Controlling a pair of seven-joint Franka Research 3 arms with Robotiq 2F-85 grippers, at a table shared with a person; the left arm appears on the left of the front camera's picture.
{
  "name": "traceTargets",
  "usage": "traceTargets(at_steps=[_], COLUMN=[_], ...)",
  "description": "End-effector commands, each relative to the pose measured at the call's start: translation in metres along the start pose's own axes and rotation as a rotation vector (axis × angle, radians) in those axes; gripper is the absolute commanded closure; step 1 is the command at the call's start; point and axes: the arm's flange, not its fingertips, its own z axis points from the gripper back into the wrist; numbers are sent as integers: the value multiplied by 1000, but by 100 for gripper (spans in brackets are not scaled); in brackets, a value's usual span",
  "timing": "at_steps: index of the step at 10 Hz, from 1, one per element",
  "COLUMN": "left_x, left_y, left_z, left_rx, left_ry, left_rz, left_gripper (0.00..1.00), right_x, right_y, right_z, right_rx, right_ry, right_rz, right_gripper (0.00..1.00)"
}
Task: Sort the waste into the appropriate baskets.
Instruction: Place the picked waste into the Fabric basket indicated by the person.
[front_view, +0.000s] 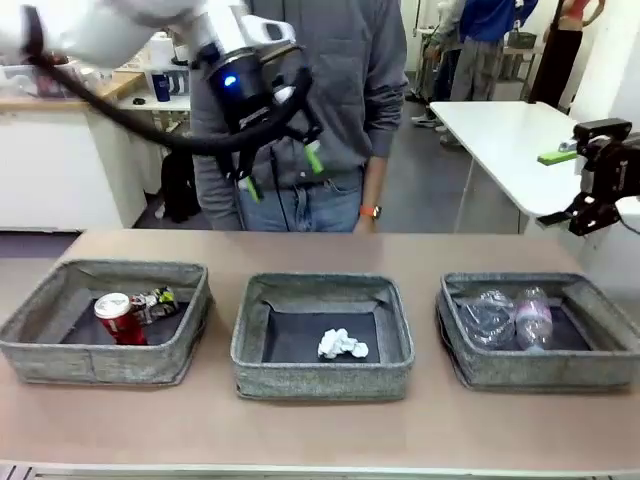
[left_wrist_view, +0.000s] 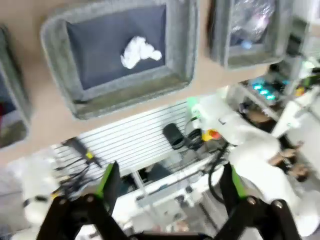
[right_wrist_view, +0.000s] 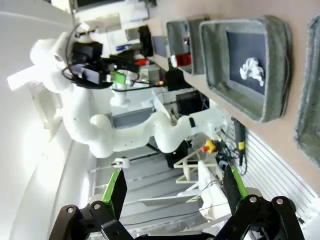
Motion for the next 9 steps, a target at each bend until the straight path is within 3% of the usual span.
traceTargets(at_steps=[1, 2, 6, 7, 8, 9], left_x=[-56, -63, -88, -90, -88, -79], left_y=[70, 94, 161, 170, 176, 169], left_z=[-14, -10, -13, -15, -18, -24], left_rx=[-248, -392, -820, -869, -949, -905], left_ry=[-142, -216, -388, -409, -402, -287], left_rz=[50, 102, 174, 159, 145, 71], left_gripper=[0, 0, 0, 0, 0, 0], right_x=[13, 21, 21, 16, 12, 19], right_y=[21, 29, 58, 61, 62, 60], right_z=[-8, -29, -146, -161, -165, -159], right_rx=[66, 157, 144, 95, 70, 48], right_ry=[66, 105, 90, 35, -18, -77], right_rz=[-41, -93, -283, -293, -278, -255], right_gripper=[0, 0, 0, 0, 0, 0])
